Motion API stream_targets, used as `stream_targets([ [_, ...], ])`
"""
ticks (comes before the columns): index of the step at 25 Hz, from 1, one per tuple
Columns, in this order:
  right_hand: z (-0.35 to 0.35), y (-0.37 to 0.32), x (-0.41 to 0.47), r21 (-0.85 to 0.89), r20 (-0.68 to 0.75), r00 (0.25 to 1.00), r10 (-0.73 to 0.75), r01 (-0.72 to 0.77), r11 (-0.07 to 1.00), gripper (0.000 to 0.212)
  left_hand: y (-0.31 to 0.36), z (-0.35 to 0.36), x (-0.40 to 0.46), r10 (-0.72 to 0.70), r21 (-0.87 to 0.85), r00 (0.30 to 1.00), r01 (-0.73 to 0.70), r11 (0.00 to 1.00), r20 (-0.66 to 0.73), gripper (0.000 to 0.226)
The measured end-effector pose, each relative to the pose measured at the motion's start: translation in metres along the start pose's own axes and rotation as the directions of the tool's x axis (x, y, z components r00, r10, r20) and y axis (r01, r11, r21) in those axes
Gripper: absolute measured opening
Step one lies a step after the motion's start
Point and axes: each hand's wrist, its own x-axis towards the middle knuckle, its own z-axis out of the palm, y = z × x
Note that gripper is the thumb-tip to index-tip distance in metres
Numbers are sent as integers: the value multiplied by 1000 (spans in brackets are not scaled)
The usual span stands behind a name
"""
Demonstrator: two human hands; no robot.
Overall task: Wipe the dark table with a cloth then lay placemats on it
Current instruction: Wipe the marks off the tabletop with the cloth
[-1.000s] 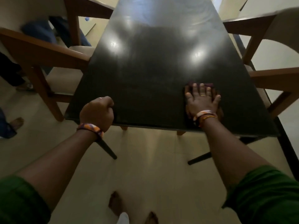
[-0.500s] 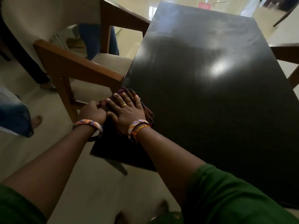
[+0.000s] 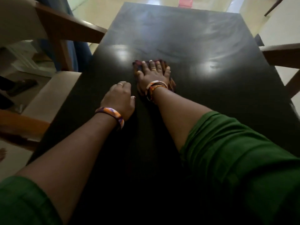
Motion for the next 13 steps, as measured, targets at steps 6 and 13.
stream_targets([
  [6, -60, 223, -4, 23, -82, 859, 506, -506, 862, 56, 136, 21, 32, 307, 4, 950, -308, 951, 57, 48],
  [13, -74, 327, -134, 196, -97, 661, 744, -721, 665, 56, 235, 44, -28, 527, -8, 834, -533, 846, 164, 49],
])
